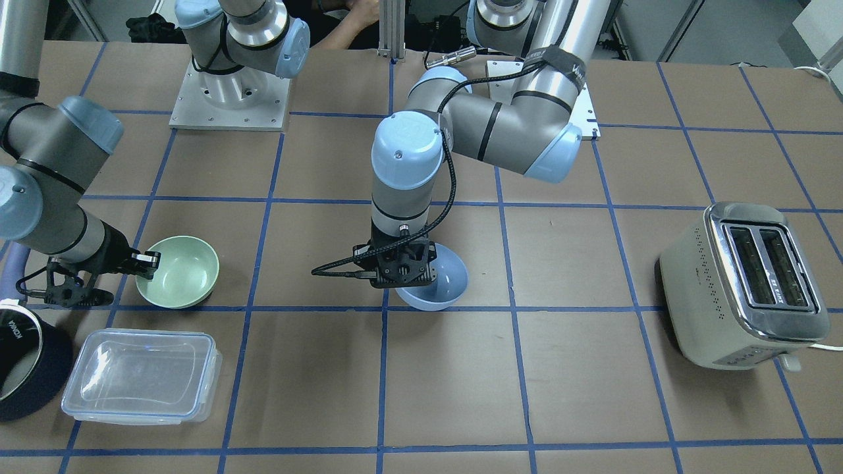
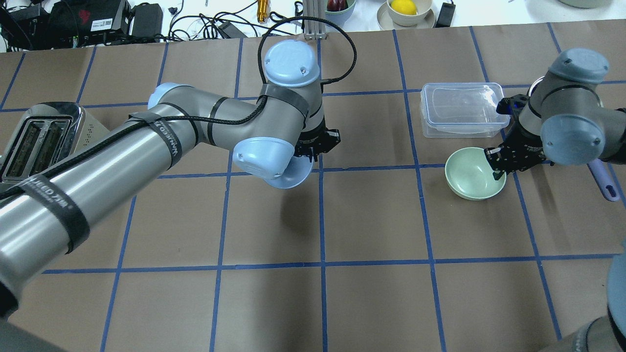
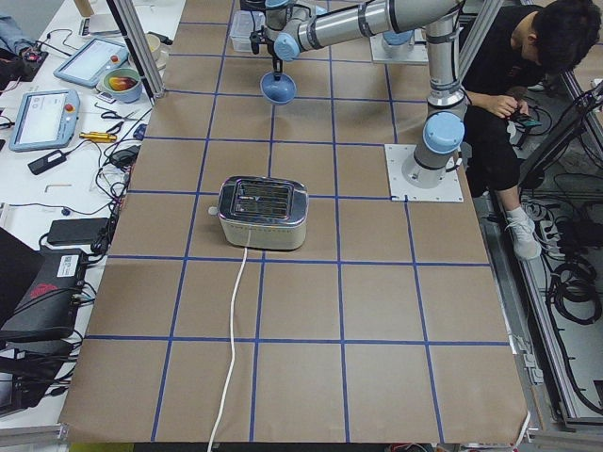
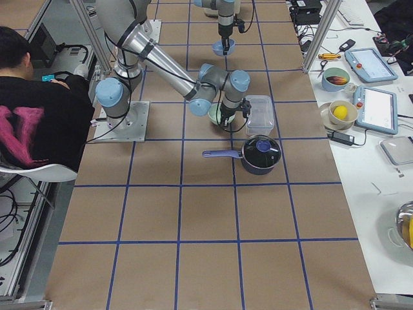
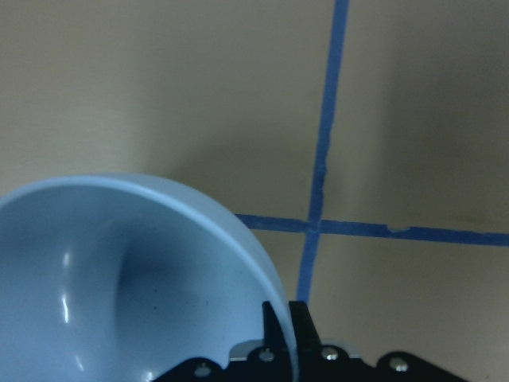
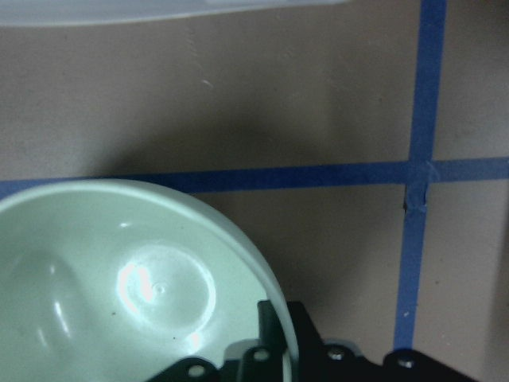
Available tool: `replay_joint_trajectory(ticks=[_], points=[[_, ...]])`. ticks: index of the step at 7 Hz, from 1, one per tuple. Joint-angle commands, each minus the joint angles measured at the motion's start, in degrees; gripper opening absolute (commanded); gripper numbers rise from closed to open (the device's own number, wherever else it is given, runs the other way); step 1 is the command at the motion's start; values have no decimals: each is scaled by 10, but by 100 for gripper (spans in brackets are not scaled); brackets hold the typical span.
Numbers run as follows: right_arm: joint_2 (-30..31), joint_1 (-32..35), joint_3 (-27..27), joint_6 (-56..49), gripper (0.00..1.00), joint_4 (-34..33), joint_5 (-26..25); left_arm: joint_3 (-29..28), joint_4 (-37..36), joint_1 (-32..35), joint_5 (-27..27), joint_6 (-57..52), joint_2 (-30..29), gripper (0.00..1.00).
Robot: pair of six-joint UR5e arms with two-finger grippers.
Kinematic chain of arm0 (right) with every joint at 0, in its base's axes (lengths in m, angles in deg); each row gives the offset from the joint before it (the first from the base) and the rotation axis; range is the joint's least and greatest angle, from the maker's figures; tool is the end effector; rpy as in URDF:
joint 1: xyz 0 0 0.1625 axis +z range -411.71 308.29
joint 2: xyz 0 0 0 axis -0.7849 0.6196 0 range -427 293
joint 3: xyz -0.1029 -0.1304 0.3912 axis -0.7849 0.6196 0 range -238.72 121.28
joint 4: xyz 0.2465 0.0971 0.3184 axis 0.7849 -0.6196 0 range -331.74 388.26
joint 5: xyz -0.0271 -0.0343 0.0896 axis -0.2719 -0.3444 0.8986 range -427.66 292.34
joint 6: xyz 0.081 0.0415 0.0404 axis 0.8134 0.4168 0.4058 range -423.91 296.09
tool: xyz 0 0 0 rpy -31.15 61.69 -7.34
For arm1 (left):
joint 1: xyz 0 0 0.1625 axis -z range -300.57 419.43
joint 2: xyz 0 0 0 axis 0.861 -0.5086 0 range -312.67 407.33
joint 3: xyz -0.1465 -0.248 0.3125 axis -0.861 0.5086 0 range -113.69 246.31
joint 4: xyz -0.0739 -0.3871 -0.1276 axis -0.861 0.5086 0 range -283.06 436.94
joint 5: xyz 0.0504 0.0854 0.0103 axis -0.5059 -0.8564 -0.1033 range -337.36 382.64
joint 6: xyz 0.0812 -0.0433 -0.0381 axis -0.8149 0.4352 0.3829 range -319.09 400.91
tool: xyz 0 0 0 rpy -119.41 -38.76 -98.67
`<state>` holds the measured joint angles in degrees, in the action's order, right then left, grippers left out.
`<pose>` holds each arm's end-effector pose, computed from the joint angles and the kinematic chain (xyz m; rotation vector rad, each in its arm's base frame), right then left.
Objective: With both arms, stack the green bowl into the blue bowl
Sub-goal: 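Lift and carry the blue bowl toward the table center with the left gripper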
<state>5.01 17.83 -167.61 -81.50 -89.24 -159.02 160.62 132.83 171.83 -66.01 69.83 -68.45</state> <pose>-0.0615 -0.5396 0.2169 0.0747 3.0994 0.2527 -0.3657 -0.5315 0.2563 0.1742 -3.0839 0.0821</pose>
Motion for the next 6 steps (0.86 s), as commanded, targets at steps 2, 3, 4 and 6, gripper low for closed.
replay_joint_trajectory(ticks=[2, 3, 4, 6], points=[[2, 1, 144, 0, 0, 163, 5, -15, -32, 24, -1, 19, -49, 0], [4, 2, 155, 0, 0, 186, 42, -19, -32, 30, -1, 18, -53, 9], [5, 8, 155, 1, 0, 192, 66, -29, -32, 30, 0, 19, -53, 82], [9, 31, 156, 0, 0, 192, 68, -54, -24, 32, 2, 15, -39, 100]])
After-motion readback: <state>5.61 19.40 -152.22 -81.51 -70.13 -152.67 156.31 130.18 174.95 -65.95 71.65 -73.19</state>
